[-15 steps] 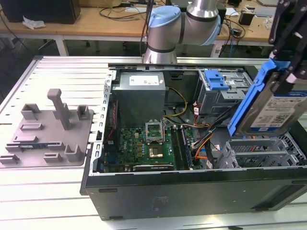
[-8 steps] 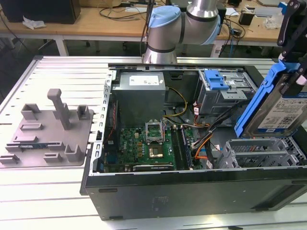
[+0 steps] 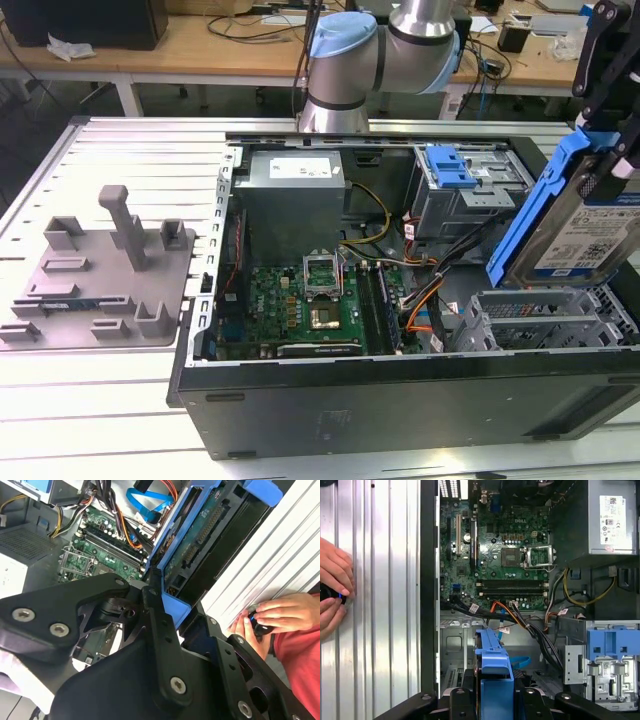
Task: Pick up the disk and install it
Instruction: 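Insert the disk into the insertion slot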
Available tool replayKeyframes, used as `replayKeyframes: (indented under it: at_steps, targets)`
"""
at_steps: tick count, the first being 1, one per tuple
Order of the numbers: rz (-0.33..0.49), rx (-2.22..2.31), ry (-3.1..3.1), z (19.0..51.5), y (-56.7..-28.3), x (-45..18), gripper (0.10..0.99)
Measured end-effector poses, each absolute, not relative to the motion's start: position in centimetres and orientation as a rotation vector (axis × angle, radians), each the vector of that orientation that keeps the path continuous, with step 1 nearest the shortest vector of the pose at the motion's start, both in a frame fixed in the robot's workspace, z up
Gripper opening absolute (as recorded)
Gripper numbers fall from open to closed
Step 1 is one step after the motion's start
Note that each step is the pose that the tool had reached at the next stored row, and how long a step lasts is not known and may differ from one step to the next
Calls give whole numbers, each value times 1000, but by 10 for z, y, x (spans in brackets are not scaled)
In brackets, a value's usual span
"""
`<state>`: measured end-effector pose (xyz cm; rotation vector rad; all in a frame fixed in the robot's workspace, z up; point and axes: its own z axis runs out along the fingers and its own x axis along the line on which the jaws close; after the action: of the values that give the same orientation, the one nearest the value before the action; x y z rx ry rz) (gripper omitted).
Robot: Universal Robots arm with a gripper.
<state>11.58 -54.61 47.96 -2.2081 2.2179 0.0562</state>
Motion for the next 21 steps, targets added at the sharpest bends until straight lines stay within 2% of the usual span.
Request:
replayKeyframes:
  at_steps: [21]
  targets:
    - [46, -2203, 2214, 476, -549, 114, 369]
